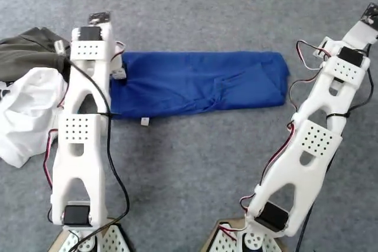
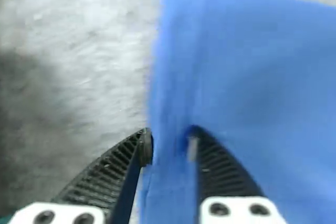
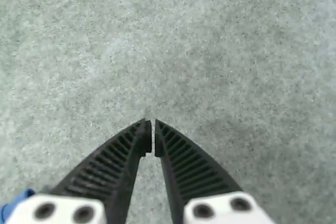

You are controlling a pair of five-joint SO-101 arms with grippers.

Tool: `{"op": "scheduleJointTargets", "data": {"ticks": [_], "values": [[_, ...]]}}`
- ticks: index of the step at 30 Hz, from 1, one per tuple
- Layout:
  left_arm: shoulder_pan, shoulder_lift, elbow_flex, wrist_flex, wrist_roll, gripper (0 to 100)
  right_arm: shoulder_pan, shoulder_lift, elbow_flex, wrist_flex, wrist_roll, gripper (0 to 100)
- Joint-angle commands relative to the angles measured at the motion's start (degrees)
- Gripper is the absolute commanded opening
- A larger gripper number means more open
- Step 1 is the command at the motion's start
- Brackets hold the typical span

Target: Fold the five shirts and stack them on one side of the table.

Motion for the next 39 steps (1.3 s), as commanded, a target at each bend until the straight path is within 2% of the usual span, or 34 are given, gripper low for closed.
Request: {"op": "scheduleJointTargets", "data": {"ticks": [1,5,11,15,18,23,26,30,35,39], "values": [[-0.92,0.44,0.48,-0.09,-3.87,3,0.62,-1.01,-3.47,-0.44,-0.09,2.5],[-3.47,-0.18,-0.84,0.18,-4.31,3,1.05,-1.01,-3.47,-0.79,-0.09,2.5],[-6.55,-0.18,-14.9,3.78,-7.03,3,1.67,-1.19,-3.47,-0.88,-0.09,2.5],[-5.58,-1.85,-19.38,3.78,-7.03,3,2.64,-1.01,-3.56,-2.02,-0.09,2.5],[-1.1,-4.4,-18.24,3.78,-6.95,3,3.16,-1.01,-3.47,-2.46,-0.26,2.5],[10.33,-8.18,-15.78,3.78,-6.59,3,3.43,-1.01,-3.47,-2.55,-0.18,2.5],[17.01,-8.7,-15.87,3.16,-3.87,3,3.43,-1.01,-3.47,-2.55,-0.18,2.5],[23.34,-8.7,-15.69,-2.64,-0.18,3,3.52,-1.01,-3.47,-3.08,-0.09,2.5],[28.0,-8.26,-14.81,-11.6,5.36,3,3.96,-1.1,-3.47,-3.16,-0.09,2.5],[32.48,-8.26,-15.08,-13.89,5.71,3,4.92,-1.19,-3.47,-3.25,-0.18,2.5]]}}
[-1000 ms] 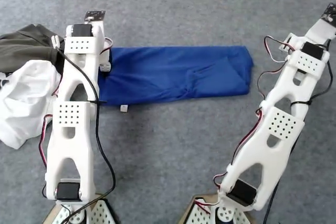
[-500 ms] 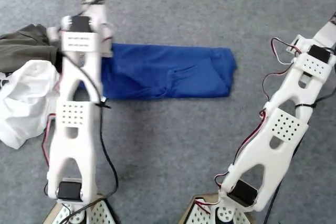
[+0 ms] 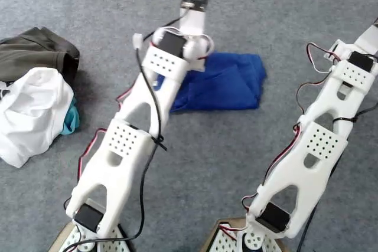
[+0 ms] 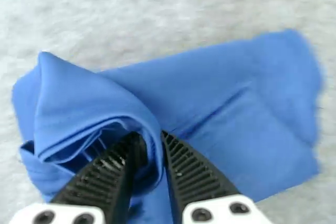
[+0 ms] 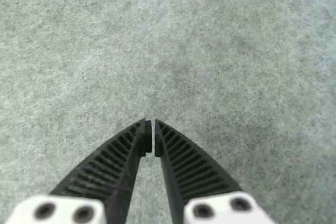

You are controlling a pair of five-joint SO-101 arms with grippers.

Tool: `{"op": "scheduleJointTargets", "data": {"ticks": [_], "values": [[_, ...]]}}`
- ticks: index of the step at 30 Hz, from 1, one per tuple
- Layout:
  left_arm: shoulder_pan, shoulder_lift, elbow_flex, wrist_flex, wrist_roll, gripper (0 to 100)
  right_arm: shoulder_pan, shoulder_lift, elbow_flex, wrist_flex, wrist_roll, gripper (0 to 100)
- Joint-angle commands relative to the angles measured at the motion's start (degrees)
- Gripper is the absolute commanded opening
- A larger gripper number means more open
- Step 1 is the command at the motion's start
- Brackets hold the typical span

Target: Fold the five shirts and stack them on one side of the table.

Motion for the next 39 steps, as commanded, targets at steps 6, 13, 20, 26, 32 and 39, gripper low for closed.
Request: {"op": "scheduleJointTargets", "data": {"ticks": [6,13,20,26,32,39], "values": [[8.31,-3.34,-0.22,-5.98,0.79,3,3.78,-1.01,-4.79,-1.32,-0.44,2.5],[11.82,-2.99,1.98,-15.38,0.79,3,5.27,-0.92,-5.93,-1.32,-0.53,2.5],[13.23,-1.85,6.46,-22.24,1.93,3,5.63,-0.92,-6.2,-1.41,-0.53,2.5],[13.32,-1.58,6.81,-26.55,5.1,3,5.63,-0.92,-6.2,-1.41,-0.53,2.5],[11.91,-2.02,6.55,-22.95,12.57,24,5.63,-0.92,-6.2,-1.41,-0.53,2.5],[3.65,-2.11,-6.11,-17.76,13.89,19,5.36,-1.19,-6.2,-1.49,-0.18,2.5]]}}
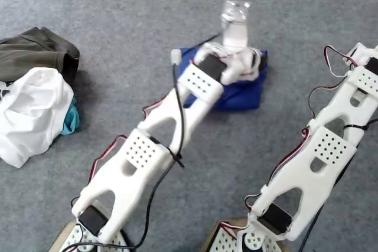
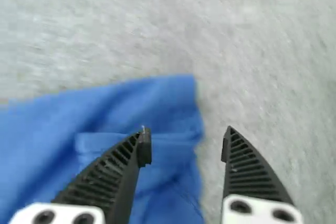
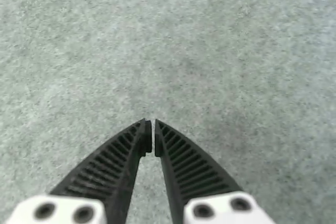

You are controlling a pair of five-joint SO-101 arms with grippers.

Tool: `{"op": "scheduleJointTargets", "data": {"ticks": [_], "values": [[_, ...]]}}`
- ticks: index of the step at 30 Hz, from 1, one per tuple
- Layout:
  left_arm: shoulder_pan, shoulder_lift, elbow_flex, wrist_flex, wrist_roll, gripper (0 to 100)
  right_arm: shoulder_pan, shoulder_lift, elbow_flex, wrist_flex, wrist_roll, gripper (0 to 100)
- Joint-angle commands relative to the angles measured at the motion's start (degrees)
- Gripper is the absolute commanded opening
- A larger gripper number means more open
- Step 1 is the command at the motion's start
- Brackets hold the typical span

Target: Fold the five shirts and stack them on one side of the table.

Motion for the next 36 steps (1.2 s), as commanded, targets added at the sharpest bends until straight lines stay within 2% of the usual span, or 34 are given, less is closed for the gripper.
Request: {"op": "scheduleJointTargets", "data": {"ticks": [1,3,5,9,14,21,25,30,36], "values": [[-6.9,-2.2,-13.05,4.92,0.7,15,0.44,-1.27,-3.47,-1.14,-0.18,2.4],[-11.82,-2.11,-15.25,7.91,0.79,8,-0.18,-1.36,-3.47,-0.79,-0.09,2.2],[-15.69,-1.67,-12.26,10.02,0.88,2,-1.49,-1.71,-4.44,0.26,2.81,2.2],[-22.99,0.44,-0.57,12.57,0.62,3,-8.18,-3.47,-9.19,8.35,13.98,2.2],[-33.45,5.36,4.0,6.42,0.97,3,-16.53,-6.55,-14.37,19.16,26.9,2.2],[-31.87,8.09,-1.01,8.26,0.53,3,-35.08,-10.42,-15.52,33.14,39.38,2.1],[-33.98,9.05,-3.21,8.18,0.97,3,-43.34,-9.45,-15.52,39.65,42.81,2.1],[-35.47,9.49,-5.67,8.44,0.97,3,-47.65,-8.4,-15.6,40.88,45.01,2.1],[-35.91,9.49,-6.11,8.35,0.97,3,-48.18,-6.02,-15.52,43.52,45.45,2.1]]}}
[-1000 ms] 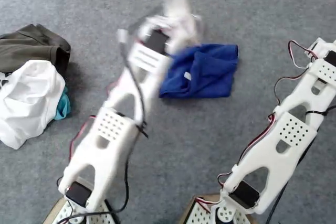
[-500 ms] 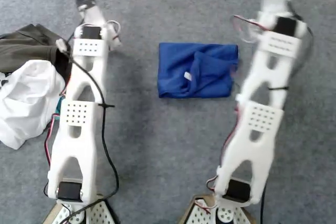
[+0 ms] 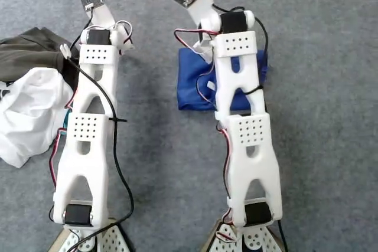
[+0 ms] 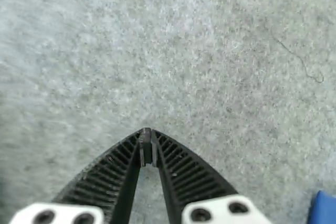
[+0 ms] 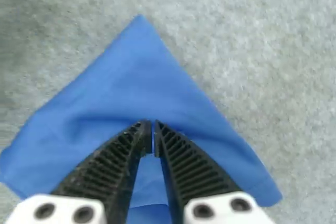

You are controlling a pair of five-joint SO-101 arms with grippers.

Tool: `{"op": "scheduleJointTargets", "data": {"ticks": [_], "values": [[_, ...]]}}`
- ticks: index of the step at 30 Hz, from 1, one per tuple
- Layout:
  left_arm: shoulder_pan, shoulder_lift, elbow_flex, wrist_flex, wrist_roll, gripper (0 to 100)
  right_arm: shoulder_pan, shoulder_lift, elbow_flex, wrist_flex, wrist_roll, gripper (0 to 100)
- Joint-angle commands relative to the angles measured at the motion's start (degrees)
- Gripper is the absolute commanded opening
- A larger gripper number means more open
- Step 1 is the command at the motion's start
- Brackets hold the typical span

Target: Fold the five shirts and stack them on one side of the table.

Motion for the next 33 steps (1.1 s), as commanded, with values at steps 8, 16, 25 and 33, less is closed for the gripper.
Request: {"op": "scheduleJointTargets", "data": {"ticks": [8,16,25,33], "values": [[-0.31,-1.23,-3.3,0.0,0.53,3,4.75,10.07,-3.3,-0.44,0.09,2.1],[-0.13,-1.23,-3.3,-0.35,0.53,3,8.09,11.3,-3.47,1.23,0.26,2.1],[-0.13,-1.23,-2.95,-0.88,0.44,3,12.66,7.52,-1.98,3.34,0.0,2.1],[-0.13,-1.23,-2.95,-0.88,0.35,3,15.3,-8.75,21.32,3.34,0.0,1.3]]}}
